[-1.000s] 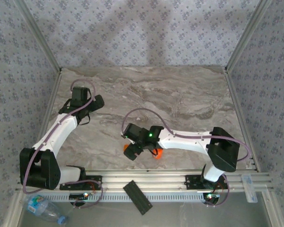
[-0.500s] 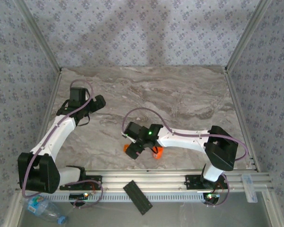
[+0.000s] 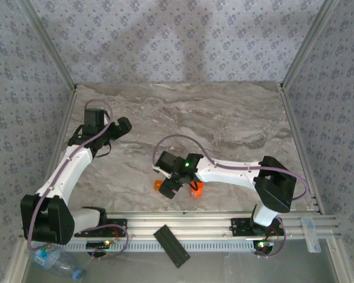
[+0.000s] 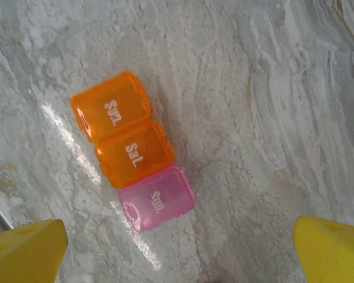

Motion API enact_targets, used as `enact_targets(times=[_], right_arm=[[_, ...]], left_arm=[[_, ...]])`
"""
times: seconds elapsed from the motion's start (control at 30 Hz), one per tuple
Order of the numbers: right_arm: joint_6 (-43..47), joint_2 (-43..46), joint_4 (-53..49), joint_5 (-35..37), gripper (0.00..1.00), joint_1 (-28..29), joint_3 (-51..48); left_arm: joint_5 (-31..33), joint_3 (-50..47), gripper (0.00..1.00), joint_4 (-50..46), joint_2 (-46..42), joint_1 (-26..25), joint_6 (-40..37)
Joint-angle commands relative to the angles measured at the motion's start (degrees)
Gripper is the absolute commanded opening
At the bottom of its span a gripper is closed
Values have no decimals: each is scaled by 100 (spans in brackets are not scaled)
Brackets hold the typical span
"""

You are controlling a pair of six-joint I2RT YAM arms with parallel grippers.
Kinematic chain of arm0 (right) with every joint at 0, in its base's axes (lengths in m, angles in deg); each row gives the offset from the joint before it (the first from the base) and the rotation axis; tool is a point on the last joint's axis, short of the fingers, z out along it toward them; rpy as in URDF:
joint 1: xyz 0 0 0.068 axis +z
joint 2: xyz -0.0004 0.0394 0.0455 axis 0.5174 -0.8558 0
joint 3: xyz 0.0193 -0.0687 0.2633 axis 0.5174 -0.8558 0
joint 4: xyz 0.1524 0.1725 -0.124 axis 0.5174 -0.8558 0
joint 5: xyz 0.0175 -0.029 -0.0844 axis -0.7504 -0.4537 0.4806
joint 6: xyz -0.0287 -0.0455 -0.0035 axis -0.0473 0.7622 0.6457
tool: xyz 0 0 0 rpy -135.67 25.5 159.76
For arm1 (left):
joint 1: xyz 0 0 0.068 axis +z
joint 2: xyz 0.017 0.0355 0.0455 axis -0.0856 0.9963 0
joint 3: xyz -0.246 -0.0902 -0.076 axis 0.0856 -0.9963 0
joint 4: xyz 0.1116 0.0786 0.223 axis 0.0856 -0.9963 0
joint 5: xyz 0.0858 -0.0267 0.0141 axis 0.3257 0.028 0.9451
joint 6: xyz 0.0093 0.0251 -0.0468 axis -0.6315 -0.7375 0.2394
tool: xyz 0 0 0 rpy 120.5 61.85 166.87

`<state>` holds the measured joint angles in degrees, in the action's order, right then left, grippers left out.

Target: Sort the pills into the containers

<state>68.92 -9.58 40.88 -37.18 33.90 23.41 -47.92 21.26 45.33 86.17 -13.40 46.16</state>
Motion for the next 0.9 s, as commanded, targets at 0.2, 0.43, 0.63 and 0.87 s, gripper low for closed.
enact_targets(times=[0.2, 0.43, 0.63, 0.87], right_arm=[[395, -521, -437, -112, 100, -74, 598], [440, -823, -438, -61, 100, -66, 713], [397, -1074, -271, -42, 99, -63, 721], [429, -1423, -185, -18, 95, -111, 838]], left_arm=[[-185, -8, 100, 83, 40, 24, 129], [-147, -22, 100, 26, -33, 58, 118], [-105, -17, 100, 5, -81, 123, 164], [-107, -32, 100, -39, -96, 171, 156]])
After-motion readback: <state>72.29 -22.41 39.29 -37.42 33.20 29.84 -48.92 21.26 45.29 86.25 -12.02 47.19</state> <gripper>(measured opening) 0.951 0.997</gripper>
